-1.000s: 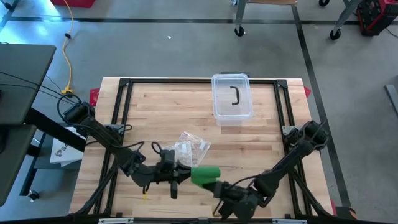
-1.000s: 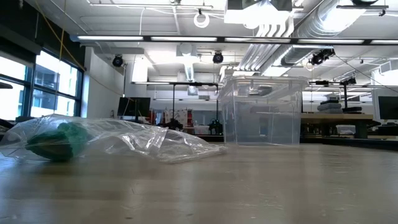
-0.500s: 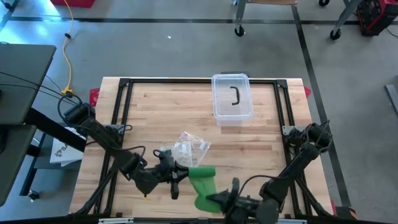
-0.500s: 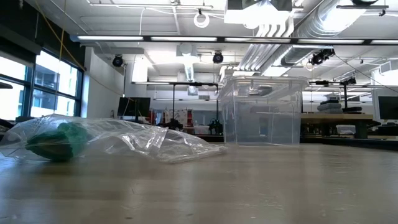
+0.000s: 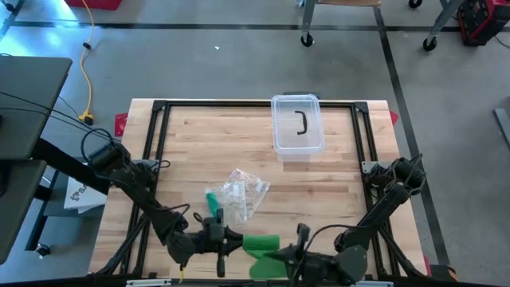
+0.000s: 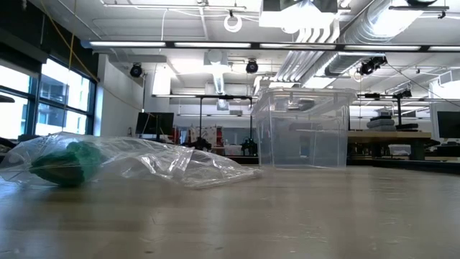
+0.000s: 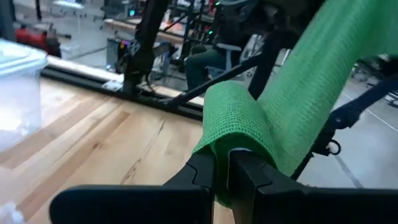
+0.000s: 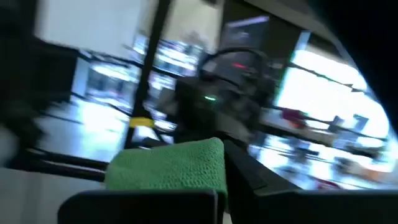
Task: Roll bandage
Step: Roll the green bandage
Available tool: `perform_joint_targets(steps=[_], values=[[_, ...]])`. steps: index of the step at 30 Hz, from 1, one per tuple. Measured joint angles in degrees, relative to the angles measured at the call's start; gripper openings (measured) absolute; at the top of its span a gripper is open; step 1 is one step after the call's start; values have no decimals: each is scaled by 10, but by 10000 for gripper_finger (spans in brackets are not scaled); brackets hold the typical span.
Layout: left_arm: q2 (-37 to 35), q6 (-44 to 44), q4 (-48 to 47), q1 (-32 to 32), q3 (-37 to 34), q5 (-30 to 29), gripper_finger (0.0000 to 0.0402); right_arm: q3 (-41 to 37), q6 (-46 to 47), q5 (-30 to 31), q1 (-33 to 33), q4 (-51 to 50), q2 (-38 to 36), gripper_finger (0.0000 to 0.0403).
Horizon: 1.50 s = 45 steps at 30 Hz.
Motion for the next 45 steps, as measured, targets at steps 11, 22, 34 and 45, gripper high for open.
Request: perform_joint_targets(steps=[11,22,34,45], values=[[6,48,25,-4,0,7,14,0,196,-203,-49,-11,0,0],[6,89,44,-33,-1,47,14,0,125,1,-22,33,-2,0],[7,149,121,-43,-1,155,14,0,216,27,-47,-56,-4,6],[7,150,135,-45,-2,157,14,1,364,30,-55,-214,-4,119]])
